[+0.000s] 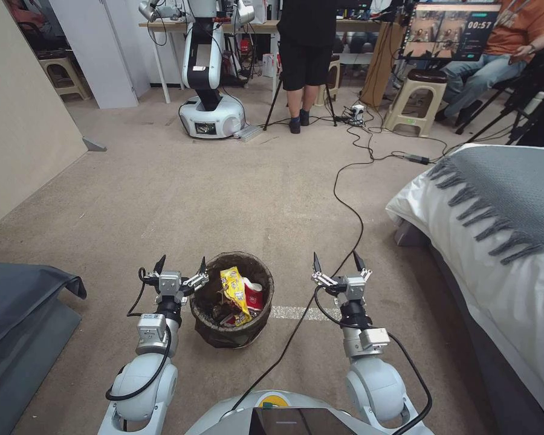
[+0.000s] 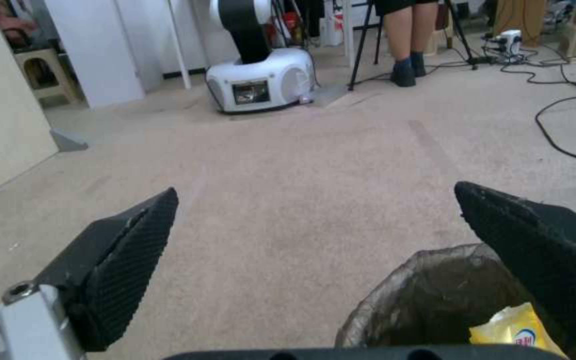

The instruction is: Pick up the trash bin, then pick up the garbage from the floor and place it into the trash bin.

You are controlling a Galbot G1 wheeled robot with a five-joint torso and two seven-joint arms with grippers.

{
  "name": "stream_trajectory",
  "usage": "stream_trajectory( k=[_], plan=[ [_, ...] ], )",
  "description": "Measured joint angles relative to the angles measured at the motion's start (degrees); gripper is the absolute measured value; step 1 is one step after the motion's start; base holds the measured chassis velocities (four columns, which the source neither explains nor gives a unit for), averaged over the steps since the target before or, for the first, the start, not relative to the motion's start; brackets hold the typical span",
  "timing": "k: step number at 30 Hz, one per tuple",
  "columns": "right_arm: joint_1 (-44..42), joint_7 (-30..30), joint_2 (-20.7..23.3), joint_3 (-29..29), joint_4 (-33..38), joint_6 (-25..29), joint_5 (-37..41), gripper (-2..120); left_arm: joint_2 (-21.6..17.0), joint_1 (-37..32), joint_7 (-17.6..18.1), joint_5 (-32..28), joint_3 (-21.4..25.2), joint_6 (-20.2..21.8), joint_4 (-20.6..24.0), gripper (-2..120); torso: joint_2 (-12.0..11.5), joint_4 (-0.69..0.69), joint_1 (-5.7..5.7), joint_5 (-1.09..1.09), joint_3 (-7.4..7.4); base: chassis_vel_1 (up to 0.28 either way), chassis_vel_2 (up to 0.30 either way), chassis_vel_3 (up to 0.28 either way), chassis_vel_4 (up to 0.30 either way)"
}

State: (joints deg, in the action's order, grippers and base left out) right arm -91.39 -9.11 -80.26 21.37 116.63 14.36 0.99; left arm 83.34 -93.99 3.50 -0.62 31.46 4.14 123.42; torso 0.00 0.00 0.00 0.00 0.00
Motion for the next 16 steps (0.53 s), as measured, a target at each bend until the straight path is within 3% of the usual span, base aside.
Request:
stream_trajectory(
  k=[16],
  plan=[
    [0.0, 0.0, 0.0, 0.0, 0.0, 0.0, 0.0, 100, 0.0, 0.1, 0.2, -0.3, 0.0, 0.2, 0.0, 100, 0.0, 0.0, 0.0, 0.0, 0.0, 0.0, 0.0, 0.0, 0.0]
  ],
)
